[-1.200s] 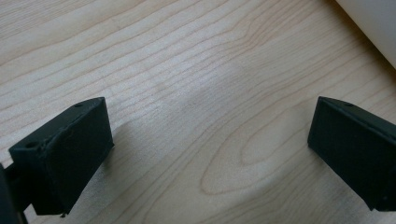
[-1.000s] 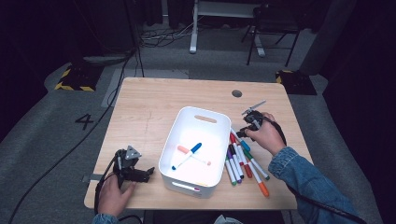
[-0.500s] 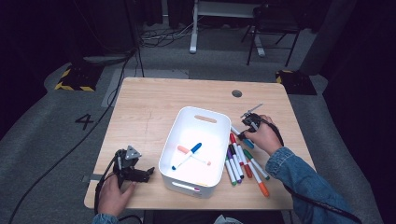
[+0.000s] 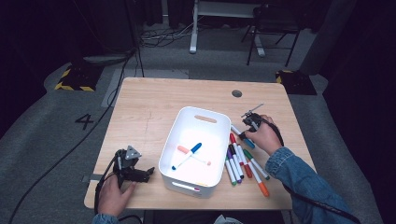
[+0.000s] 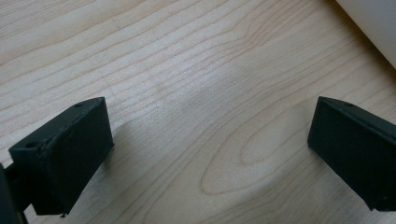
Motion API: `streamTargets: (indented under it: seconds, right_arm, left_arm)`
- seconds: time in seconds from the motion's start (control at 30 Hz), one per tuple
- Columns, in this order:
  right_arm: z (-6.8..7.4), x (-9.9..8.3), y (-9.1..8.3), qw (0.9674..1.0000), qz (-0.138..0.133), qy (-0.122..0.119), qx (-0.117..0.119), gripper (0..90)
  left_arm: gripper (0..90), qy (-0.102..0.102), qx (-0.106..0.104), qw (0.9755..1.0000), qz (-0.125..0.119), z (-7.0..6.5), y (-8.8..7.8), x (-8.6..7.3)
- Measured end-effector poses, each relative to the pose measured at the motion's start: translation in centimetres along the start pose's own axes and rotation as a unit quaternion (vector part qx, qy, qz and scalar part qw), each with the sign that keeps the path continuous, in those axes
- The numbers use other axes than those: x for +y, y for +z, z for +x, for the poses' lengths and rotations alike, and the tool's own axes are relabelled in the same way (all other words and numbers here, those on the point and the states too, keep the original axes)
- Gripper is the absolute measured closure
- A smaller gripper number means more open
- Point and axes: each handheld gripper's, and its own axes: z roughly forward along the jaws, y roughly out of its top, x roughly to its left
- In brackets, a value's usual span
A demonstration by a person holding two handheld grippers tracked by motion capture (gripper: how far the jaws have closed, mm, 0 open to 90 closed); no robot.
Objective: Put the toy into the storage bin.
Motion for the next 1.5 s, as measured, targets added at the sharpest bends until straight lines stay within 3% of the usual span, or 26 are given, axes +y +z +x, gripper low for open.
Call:
streamTargets:
  seconds: [0.77, 1.1, 1.3, 1.5]
  right_arm:
    - [0.3, 0.5, -7.3, 0.9973, -0.067, -0.013, 0.028, 77.1]
    - [2.4, 0.7, -11.2, 0.995, -0.077, -0.046, 0.044, 77.1]
    - [4.4, 1.2, -13.3, 0.9927, -0.09, -0.068, 0.042, 77.1]
    - [6.8, 1.8, -14.6, 0.9897, -0.096, -0.09, 0.056, 77.1]
  left_arm:
    - [0.1, 0.001, -0.001, 1.0, 0.0, 0.0, 0.0, 0.0]
    - [0.1, 0.0, 0.0, 1.0, 0.0, 0.0, 0.0, 0.0]
    - [0.1, 0.0, 0.0, 1.0, 0.0, 0.0, 0.0, 0.0]
    - [0.1, -0.001, -0.002, 1.0, -0.001, 0.0, 0.0, 0.0]
